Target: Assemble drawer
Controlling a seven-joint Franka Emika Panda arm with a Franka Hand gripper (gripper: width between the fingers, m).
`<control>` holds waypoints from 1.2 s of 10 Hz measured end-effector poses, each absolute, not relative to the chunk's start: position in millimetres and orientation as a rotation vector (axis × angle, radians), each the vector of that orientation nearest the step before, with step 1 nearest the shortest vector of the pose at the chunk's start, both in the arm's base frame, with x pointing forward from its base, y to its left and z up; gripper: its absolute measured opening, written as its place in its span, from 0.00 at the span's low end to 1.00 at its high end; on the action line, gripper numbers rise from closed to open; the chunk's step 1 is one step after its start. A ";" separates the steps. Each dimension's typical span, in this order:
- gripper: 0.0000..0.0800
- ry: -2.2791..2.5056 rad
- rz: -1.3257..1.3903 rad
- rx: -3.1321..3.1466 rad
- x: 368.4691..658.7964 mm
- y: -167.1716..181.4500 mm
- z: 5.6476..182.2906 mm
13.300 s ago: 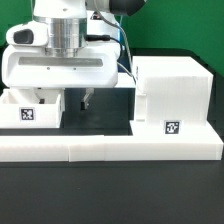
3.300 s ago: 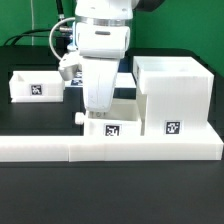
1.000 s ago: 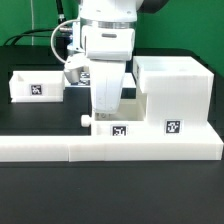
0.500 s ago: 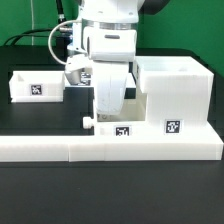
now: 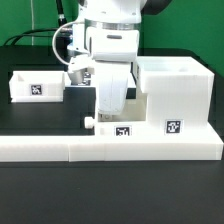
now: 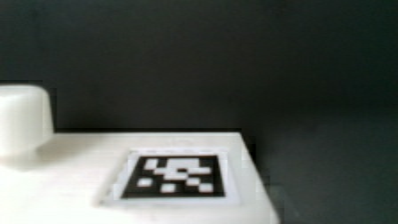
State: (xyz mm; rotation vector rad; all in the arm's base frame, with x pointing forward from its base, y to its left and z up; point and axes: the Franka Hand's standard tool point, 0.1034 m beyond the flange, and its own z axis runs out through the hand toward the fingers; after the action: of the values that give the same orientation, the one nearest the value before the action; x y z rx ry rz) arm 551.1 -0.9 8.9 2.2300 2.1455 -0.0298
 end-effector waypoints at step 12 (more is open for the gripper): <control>0.06 2.151 -0.055 2.114 553.3 -0.3 10.1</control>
Offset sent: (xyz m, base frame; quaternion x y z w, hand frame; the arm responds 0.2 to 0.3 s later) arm -0.0087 -0.0106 -0.0017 0.0300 0.0180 0.0884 0.9955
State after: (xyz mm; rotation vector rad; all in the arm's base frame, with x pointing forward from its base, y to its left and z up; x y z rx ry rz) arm 553.3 -0.3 10.1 2.1141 2.1508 -0.0546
